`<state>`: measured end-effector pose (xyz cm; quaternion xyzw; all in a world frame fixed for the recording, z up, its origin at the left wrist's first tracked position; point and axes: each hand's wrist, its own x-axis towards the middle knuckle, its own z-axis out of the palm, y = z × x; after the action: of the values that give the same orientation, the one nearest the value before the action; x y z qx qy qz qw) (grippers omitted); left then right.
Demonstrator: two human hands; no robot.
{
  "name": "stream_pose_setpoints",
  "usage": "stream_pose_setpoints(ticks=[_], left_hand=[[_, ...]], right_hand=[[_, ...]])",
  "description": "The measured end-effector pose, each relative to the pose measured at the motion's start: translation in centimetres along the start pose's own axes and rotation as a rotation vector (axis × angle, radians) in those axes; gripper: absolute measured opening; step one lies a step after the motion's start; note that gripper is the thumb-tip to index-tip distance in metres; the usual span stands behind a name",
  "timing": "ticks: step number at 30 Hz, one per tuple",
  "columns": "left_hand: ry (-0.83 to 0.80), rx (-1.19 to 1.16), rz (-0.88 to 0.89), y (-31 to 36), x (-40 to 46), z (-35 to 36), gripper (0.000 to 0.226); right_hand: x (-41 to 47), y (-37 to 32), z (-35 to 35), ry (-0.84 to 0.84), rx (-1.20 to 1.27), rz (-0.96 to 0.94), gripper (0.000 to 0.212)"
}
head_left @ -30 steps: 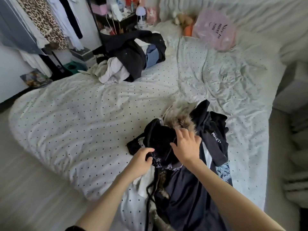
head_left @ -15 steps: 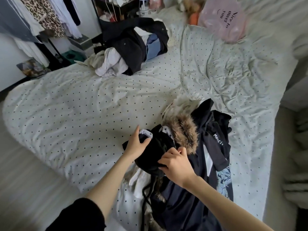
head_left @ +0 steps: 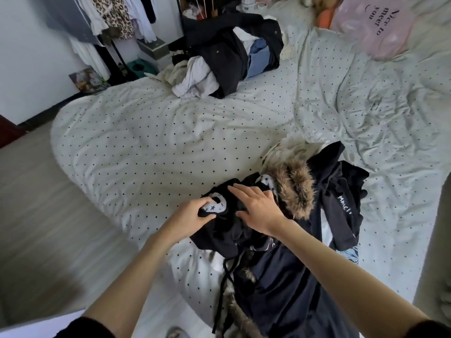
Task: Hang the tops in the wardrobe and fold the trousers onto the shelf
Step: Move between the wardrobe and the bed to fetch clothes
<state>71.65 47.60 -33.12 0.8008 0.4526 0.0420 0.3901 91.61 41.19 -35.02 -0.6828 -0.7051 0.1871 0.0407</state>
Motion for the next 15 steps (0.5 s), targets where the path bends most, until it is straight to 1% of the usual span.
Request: stream_pose_setpoints(ticks=[2,3,6,8,11,13,15], left_hand=[[0.015,-0.002,0.029,-0.2,-1.0,-1.2,0.02],[0.038,-0.004,0.023,-0.6,-1.8,-2.1,0.019],[0.067,0.004,-0.003,-1.7,-3.3,-3.8,0.018],[0.051,0.015,-0.031,-2.5,-4.3,-4.2,0.017],[0.015,0.054,-0.052,-3.7,-5.8,-3.4,0.01],[-0.004,0.043,-0.057,-4.5,-6.9,-2.3,0.025],[-0.034,0.004,-0.07,-5.1,-7.4,-1.3,0.035]], right_hand=[[1.2,-1.3,0.3,-0.07,-0.014,-0.083,0.066],[1.9,-2.3,0.4,-0.098,-0.012,-0.138,0.062],[3.3,-4.5,0.7,-0.134,0.028,-0.218,0.042],[4.0,-5.6,0.8,-0.086,0.036,-0.233,0.032],[4.0,-6.0,0.9,0.04,-0.005,-0.201,0.022],[3.3,-6.2,1.0,0.078,-0.061,-0.25,0.019],[2.0,-6.1,1.3,0.096,-0.091,-0.358,0.015]])
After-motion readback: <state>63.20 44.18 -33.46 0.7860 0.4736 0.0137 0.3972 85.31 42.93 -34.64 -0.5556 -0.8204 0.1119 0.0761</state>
